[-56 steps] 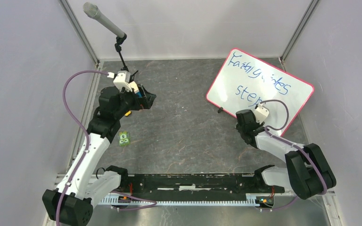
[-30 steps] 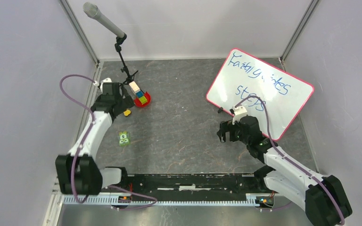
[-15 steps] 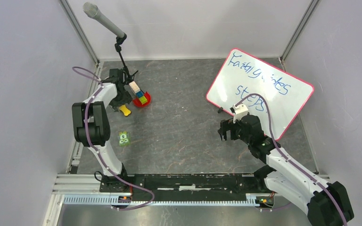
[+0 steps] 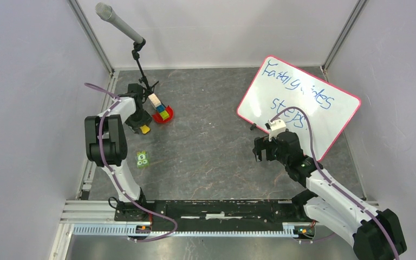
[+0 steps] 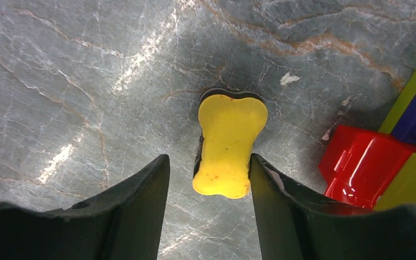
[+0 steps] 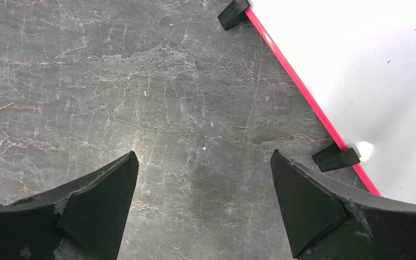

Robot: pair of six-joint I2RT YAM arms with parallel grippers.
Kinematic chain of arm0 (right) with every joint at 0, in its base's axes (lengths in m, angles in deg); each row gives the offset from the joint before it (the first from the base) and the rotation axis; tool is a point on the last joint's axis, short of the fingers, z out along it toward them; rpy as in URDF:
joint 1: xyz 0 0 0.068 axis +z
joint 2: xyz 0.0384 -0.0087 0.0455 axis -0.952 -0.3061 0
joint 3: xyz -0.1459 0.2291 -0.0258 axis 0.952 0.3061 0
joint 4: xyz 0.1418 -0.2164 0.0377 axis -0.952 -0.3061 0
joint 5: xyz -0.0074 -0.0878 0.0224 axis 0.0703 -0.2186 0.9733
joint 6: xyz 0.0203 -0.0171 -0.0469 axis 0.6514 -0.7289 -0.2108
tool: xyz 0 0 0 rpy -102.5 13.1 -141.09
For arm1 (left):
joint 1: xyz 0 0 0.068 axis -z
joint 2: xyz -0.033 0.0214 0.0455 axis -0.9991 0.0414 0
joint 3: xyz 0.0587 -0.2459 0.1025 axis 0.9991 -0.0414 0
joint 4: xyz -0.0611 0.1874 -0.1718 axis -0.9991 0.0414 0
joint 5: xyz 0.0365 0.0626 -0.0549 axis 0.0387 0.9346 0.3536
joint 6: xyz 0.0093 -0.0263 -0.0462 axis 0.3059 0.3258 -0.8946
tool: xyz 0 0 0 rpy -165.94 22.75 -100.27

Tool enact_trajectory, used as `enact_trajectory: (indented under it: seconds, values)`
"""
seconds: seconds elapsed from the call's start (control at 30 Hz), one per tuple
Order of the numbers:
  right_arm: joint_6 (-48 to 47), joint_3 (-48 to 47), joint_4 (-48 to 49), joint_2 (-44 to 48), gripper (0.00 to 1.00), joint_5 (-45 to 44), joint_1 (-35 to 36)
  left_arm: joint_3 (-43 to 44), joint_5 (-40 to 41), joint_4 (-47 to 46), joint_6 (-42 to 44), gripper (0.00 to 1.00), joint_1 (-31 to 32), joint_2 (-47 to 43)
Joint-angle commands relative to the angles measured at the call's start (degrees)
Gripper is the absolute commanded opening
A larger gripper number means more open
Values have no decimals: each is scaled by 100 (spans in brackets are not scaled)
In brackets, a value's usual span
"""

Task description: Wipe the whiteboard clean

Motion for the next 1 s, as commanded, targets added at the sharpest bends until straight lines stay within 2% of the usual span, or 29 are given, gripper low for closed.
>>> enact_trajectory:
  seconds: [0.0,0.17,0.23,0.4,0.6,0.77,0.97]
  values:
    - [-45,-229,26,67,98,-215,29,35,-99,-100,-171,61,8,145]
    - [-35,-206,-32,167,98,-304,31,-97,-250,-158,-161,49,57,86]
    - [-49,-205,-60,191,98,-334,29,-210,-167,-159,-144,47,219,-79]
    - [-32,-199,-89,210,98,-394,31,-820,177,-173,-536,47,1422,-687]
    - [29,-181,-90,284,98,-654,27,-1149,323,-267,-1663,48,3626,-1032]
    - [172,-130,-147,340,98,-981,27,-402,445,-254,-2240,48,5112,-398]
    - [363,-55,-229,394,98,-1197,31,635,874,-136,-2253,48,6052,293]
